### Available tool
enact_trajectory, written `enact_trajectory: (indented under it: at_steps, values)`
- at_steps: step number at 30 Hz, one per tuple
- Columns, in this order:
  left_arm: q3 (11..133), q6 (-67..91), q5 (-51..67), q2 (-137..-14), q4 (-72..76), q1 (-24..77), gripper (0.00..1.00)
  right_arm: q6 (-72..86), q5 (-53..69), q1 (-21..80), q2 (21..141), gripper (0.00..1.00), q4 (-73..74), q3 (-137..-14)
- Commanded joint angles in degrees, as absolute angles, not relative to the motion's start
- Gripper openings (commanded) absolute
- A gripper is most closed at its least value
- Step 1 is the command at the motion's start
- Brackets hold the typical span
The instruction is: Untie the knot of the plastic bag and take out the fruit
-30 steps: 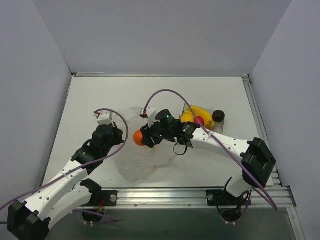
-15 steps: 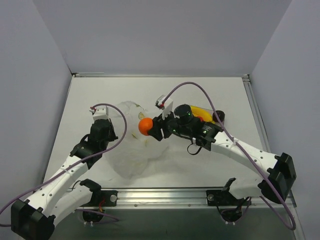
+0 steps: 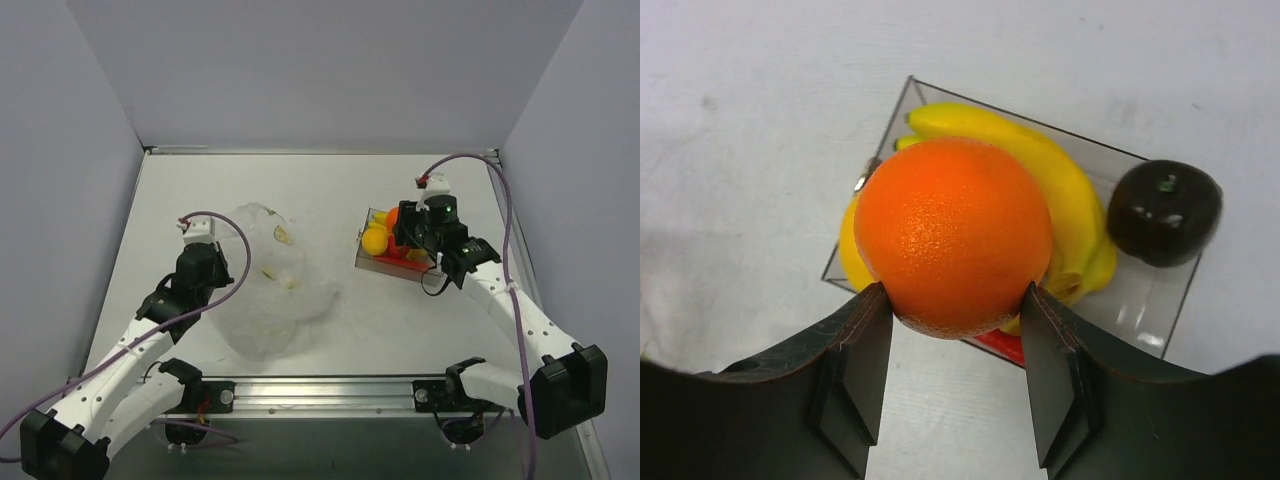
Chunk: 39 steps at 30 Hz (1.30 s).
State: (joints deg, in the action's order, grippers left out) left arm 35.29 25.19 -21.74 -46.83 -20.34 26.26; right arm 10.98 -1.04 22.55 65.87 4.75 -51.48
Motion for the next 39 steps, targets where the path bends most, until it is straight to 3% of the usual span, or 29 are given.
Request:
enact_trajectory:
  at_steps: [1, 11, 18, 27, 32, 36, 39]
  values:
    - [34.89, 24.61, -19.87, -44.92, -18.11, 26.02, 0.0, 13.8, -3.78, 17.69, 68.36, 0.03, 4.84, -51.33]
    - [34.98, 23.47, -19.16, -44.39, -17.14, 26.02, 0.0, 15.73, 2.11, 14.94, 78.83, 0.06, 0.53, -52.65]
    - [34.63, 23.38, -19.77, -43.68, -16.88, 26.02, 0.0, 16.26, 3.34, 15.03, 82.79, 0.41, -1.93, -52.12]
    - [34.54, 23.64, -21.27, -43.16, -16.79, 25.93, 0.0, 15.65, 3.6, 16.0, 78.23, 0.85, -0.26, -51.15]
    - [34.45, 23.82, -22.15, -42.98, -16.88, 25.93, 0.1, 16.08, 2.2, 16.43, 72.17, 0.96, 4.64, -51.06]
    - [34.28, 23.99, -22.41, -42.71, -16.88, 25.75, 0.24, 16.87, 0.45, 16.61, 64.8, 1.0, 8.87, -52.29]
    - [34.28, 24.08, -22.5, -42.54, -16.88, 25.66, 0.43, 16.79, -1.83, 16.61, 60.75, 1.0, 13.7, -54.66]
